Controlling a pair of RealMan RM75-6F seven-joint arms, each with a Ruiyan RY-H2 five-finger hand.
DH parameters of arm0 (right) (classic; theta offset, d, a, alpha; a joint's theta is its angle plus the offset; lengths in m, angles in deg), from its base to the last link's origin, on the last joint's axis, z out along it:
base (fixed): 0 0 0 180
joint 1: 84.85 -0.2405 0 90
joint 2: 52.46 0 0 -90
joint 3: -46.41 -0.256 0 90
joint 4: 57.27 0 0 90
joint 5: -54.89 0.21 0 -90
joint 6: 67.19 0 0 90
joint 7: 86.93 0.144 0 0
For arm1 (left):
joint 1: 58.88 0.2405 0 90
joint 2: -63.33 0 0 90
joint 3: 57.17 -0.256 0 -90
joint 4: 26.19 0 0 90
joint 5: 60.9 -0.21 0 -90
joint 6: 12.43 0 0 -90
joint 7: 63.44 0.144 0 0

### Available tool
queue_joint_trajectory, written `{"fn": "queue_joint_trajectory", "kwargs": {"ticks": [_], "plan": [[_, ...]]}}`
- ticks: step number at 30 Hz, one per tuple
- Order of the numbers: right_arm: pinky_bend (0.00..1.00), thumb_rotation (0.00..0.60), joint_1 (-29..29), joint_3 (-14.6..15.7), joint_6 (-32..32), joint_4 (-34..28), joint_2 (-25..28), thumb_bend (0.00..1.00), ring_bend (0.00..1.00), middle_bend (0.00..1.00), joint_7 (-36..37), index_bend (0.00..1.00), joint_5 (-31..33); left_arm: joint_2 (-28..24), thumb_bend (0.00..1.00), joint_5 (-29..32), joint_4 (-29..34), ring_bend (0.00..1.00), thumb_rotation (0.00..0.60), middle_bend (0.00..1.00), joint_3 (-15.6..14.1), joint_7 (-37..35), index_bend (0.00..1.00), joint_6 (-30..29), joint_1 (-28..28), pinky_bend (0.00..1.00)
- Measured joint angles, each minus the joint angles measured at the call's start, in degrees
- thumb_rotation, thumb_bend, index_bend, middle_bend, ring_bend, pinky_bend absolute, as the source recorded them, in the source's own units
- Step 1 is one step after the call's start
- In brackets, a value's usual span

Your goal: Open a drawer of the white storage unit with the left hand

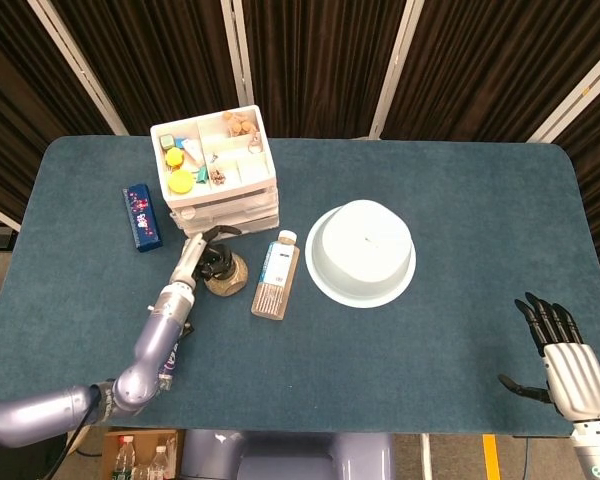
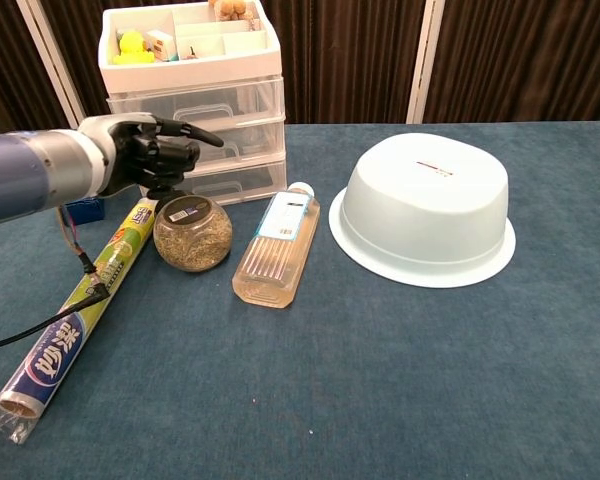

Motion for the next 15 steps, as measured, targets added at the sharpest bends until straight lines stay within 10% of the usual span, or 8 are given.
{"fn": "queue_joint_trajectory", "kwargs": {"ticks": [15], "plan": [[0.0,0.6,0.03,0.17,-0.12,-0.15,-0.19,0.12,0.0,0.0,-0.38,0.0,-0.13,-3.7,0.72,-17.95,1.89,0.91,0.6,0.99,-7.38,17.51,0.18,-11.65,0.2,0.89]]}}
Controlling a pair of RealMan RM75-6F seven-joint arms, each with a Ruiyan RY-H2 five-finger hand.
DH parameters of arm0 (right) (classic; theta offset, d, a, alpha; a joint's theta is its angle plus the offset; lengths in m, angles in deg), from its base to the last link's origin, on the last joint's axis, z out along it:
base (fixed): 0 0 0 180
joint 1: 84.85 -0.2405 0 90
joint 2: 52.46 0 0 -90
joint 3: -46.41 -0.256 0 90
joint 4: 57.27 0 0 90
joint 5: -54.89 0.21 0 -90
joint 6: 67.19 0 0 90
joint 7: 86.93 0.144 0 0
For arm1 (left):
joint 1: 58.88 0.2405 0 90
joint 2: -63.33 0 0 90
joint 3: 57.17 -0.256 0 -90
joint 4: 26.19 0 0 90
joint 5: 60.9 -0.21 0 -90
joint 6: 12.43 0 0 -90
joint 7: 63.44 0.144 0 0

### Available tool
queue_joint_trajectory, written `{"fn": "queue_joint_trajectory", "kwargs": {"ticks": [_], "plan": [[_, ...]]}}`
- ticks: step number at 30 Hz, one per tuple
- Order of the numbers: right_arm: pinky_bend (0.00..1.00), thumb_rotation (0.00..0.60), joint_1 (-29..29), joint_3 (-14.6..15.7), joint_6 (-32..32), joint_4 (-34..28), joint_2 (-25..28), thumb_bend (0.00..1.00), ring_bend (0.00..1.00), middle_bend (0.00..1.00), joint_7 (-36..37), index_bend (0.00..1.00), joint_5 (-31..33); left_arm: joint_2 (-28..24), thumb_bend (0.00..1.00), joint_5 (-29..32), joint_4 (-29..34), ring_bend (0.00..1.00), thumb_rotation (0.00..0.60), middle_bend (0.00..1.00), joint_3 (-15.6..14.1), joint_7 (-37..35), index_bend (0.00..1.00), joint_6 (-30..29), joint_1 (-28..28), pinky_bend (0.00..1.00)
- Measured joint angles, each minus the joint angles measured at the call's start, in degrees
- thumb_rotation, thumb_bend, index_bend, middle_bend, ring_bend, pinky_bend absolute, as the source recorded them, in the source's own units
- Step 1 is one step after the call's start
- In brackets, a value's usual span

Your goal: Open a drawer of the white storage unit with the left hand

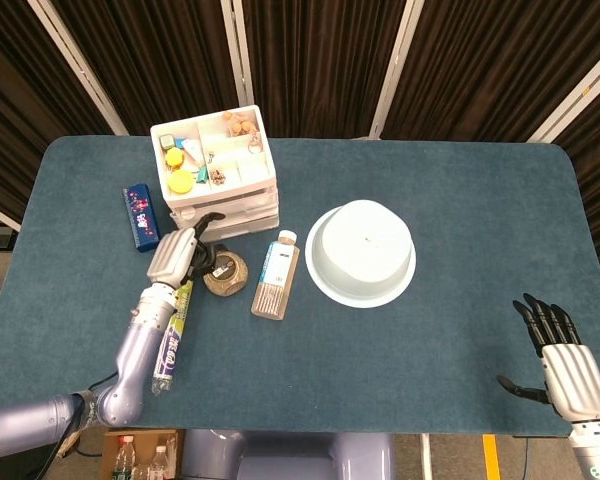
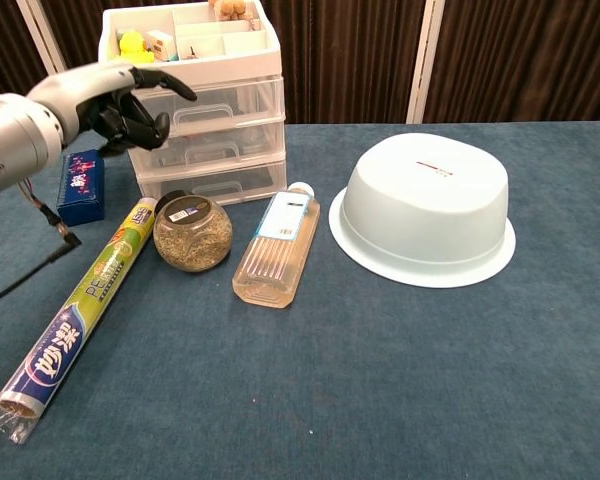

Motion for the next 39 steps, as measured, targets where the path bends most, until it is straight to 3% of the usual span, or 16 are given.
{"fn": "queue_joint_trajectory", "kwargs": {"ticks": [6,13,27,39], "plan": [[0.0,0.6,0.06,0.02,0.08,-0.09,0.05,0.12,0.0,0.0,0.21,0.0,-0.02,-1.94,0.73,2.53,2.24,0.92,0.6,1.0,0.8,12.22,0.22,-2.95,-2.91,0.9],[0.0,0.6,0.03,-0.03,0.01,-0.15,0.2,0.12,0.0,0.0,0.55,0.0,0.09,-3.51,0.74,12.07,4.46,0.92,0.6,1.0,2.83,22.3,0.23,-5.42,-6.63,0.9],[0.0,0.6,0.04,-0.06,-0.05,-0.18,0.17,0.12,0.0,0.0,0.47,0.0,0.2,-3.34,0.74,20.3,2.78,0.92,0.6,1.0,3.16,24.37,0.26,-5.55,-8.55,0.91],[0.0,0.6,0.08,0.0,0.1,-0.16,0.18,0.12,0.0,0.0,0.69,0.0,-0.05,-4.03,0.75,24.08,5.98,0.92,0.6,1.0,3.0,23.44,0.3,-4.42,-8.95,0.91]]}}
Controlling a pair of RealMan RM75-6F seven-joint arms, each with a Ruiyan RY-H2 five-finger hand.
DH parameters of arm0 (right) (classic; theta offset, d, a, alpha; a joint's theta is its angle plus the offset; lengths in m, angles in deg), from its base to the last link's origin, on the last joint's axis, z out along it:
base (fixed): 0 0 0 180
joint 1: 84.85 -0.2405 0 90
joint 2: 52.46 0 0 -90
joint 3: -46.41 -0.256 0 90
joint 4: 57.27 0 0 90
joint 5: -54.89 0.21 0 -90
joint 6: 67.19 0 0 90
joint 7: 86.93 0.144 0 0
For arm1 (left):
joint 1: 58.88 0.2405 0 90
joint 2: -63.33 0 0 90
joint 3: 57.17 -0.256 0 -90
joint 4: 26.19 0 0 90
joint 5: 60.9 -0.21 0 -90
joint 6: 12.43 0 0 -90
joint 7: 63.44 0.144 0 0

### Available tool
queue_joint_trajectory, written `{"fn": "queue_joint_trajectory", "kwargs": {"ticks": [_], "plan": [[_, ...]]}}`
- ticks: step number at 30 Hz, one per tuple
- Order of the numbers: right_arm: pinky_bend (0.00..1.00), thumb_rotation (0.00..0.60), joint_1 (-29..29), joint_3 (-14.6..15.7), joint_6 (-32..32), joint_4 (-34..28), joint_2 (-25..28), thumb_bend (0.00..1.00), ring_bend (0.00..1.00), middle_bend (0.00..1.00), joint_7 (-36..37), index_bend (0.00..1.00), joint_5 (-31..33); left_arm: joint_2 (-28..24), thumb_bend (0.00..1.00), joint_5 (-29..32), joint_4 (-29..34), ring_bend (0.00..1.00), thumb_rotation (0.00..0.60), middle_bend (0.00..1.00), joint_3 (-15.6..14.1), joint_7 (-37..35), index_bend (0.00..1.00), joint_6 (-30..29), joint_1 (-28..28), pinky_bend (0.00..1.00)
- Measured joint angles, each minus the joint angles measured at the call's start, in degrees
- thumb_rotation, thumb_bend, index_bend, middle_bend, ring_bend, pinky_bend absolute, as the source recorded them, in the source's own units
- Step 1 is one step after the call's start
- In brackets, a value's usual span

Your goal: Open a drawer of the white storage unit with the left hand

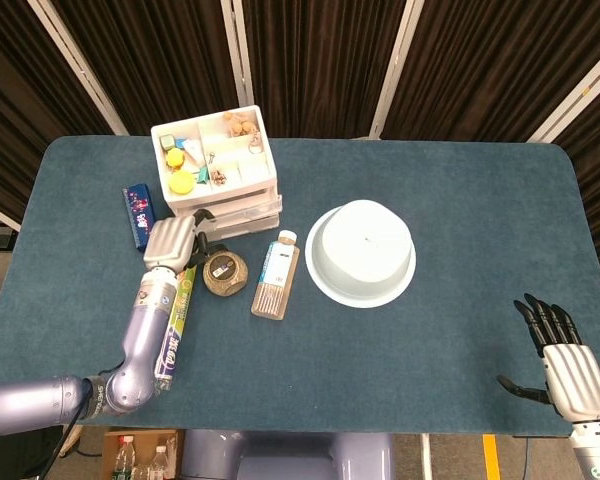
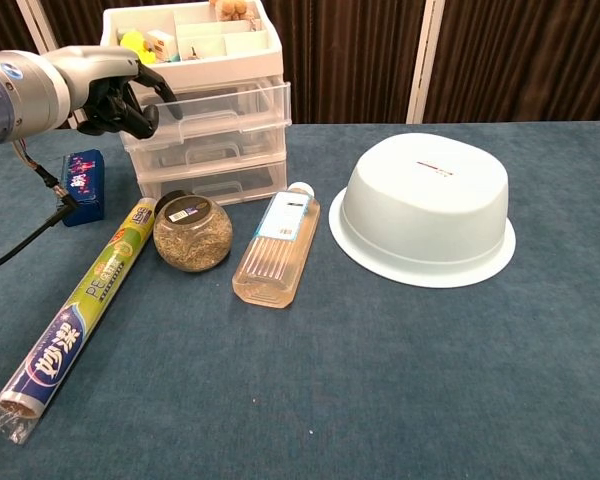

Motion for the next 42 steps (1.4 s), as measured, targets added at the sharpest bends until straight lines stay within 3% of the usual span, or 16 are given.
{"fn": "queue_joint_trajectory", "kwargs": {"ticks": [6,20,24,26,28,30,31,32,34,37,42], "plan": [[0.0,0.6,-0.04,0.08,-0.05,-0.09,-0.09,0.12,0.0,0.0,-0.2,0.0,-0.2,-1.08,0.75,0.33,4.54,0.92,0.6,1.0,-0.41,-1.52,0.3,0.66,0.49,0.91],[0.0,0.6,-0.01,0.08,-0.1,-0.19,-0.11,0.12,0.0,0.0,-0.35,0.0,-0.08,-3.1,0.75,-5.85,13.4,0.92,0.6,1.0,-4.88,-5.79,0.31,-0.2,2.74,0.91],[0.0,0.6,0.0,0.1,-0.1,-0.19,-0.14,0.12,0.0,0.0,-0.47,0.0,-0.09,-3.57,0.73,-6.77,13.98,0.9,0.6,0.98,-5.41,-6.43,0.22,-0.35,3.08,0.9],[0.0,0.6,0.01,0.1,-0.1,-0.22,-0.12,0.12,0.0,0.0,-0.42,0.0,-0.04,-3.76,0.61,-7.66,14.01,0.81,0.6,0.89,-5.72,-6.71,0.1,-0.59,3.28,0.88],[0.0,0.6,0.03,0.09,-0.07,-0.22,-0.09,0.12,0.0,0.0,-0.35,0.0,-0.02,-3.95,0.35,-9.0,13.86,0.61,0.6,0.64,-6.19,-6.81,0.02,-1.04,3.51,0.78],[0.0,0.6,0.05,0.11,-0.06,-0.21,-0.06,0.12,0.0,0.0,-0.3,0.0,-0.02,-4.25,0.15,-10.47,13.65,0.39,0.6,0.4,-6.98,-6.36,0.0,-1.78,3.71,0.63],[0.0,0.6,0.05,0.11,-0.06,-0.21,-0.06,0.12,0.0,0.0,-0.3,0.0,-0.05,-4.55,0.06,-11.27,13.62,0.25,0.6,0.26,-7.59,-5.56,0.0,-2.31,3.79,0.49],[0.0,0.6,0.05,0.12,-0.05,-0.19,-0.07,0.12,0.0,0.0,-0.3,0.0,-0.1,-4.85,0.02,-11.53,13.7,0.17,0.6,0.18,-8.05,-4.64,0.0,-2.69,3.81,0.39],[0.0,0.6,0.02,0.16,-0.1,-0.09,-0.12,0.12,0.0,0.0,-0.41,0.0,-0.2,-5.8,0.0,-11.5,14.17,0.09,0.6,0.11,-9.24,-1.83,0.0,-3.89,3.89,0.31],[0.0,0.6,-0.03,0.2,-0.2,0.11,-0.23,0.12,0.0,0.0,-0.81,0.0,-0.25,-7.55,0.0,-12.72,15.53,0.07,0.6,0.1,-10.94,1.1,0.0,-6.12,4.75,0.31],[0.0,0.6,0.03,-0.08,-0.08,0.46,-0.5,0.12,0.0,0.0,-1.65,0.0,0.28,-11.5,0.01,-20.68,19.01,0.07,0.6,0.1,-14.72,-2.36,0.0,-9.3,9.52,0.3]]}}
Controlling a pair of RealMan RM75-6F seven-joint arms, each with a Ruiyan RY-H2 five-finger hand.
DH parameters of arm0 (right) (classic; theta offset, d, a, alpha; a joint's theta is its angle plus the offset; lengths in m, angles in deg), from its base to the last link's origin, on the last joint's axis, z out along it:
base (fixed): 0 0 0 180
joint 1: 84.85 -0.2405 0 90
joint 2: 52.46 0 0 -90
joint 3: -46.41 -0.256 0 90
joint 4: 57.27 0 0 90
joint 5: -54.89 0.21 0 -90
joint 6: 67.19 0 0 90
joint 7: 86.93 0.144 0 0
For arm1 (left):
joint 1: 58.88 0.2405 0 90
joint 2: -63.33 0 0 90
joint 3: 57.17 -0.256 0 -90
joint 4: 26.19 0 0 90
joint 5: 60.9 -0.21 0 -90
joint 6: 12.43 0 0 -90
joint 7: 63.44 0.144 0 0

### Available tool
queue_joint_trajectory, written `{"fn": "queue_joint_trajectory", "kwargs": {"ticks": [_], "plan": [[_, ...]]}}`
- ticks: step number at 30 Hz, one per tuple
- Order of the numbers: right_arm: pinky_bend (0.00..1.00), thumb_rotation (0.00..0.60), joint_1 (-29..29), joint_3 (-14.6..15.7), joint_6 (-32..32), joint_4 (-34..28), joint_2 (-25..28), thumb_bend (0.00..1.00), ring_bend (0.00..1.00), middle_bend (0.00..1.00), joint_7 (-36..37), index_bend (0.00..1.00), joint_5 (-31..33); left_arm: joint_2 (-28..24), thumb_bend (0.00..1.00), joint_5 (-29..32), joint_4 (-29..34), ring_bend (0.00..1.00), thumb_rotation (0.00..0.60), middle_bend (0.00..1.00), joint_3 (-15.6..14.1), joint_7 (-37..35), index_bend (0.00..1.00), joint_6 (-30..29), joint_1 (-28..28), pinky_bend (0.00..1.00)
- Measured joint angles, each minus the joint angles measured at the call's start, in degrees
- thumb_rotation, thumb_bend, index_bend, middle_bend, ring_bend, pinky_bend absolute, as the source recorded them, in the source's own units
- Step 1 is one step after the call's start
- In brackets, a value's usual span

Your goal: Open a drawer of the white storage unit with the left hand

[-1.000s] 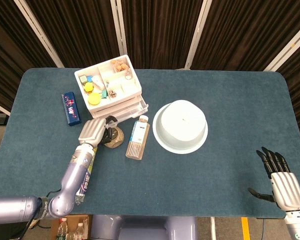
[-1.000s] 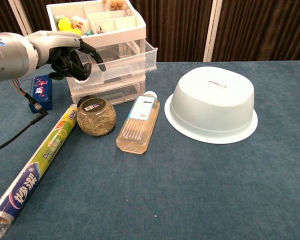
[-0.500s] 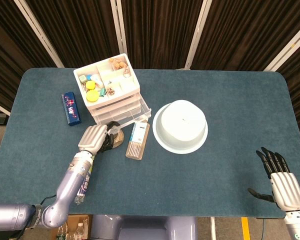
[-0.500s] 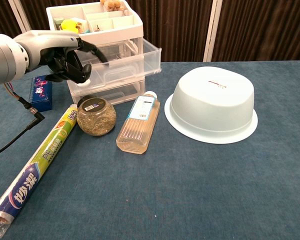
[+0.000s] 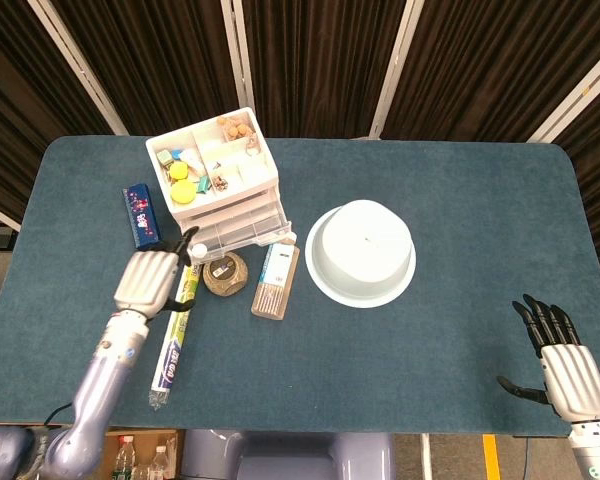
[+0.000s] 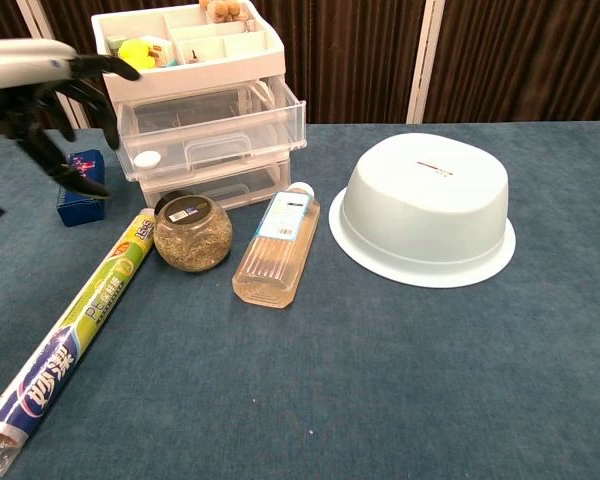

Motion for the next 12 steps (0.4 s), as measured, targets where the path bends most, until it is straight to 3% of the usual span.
{"fn": "queue_joint_trajectory", "kwargs": {"ticks": [8,12], "plan": [[0.0,0.6,0.29,-0.3,0.39,0.07,-0.3,0.12,0.0,0.0,-1.35,0.0,0.68,-6.22,0.03,-20.95,-0.94,0.04,0.6,0.09,-10.83,-10.24,0.0,-6.27,11.47,0.28],[0.0,0.6,0.36,-0.55,0.46,0.23,-0.75,0.12,0.0,0.0,-2.73,0.0,1.21,-8.07,0.03,-29.9,-6.53,0.0,0.6,0.03,-15.04,-14.62,0.0,-10.66,17.12,0.15]]}}
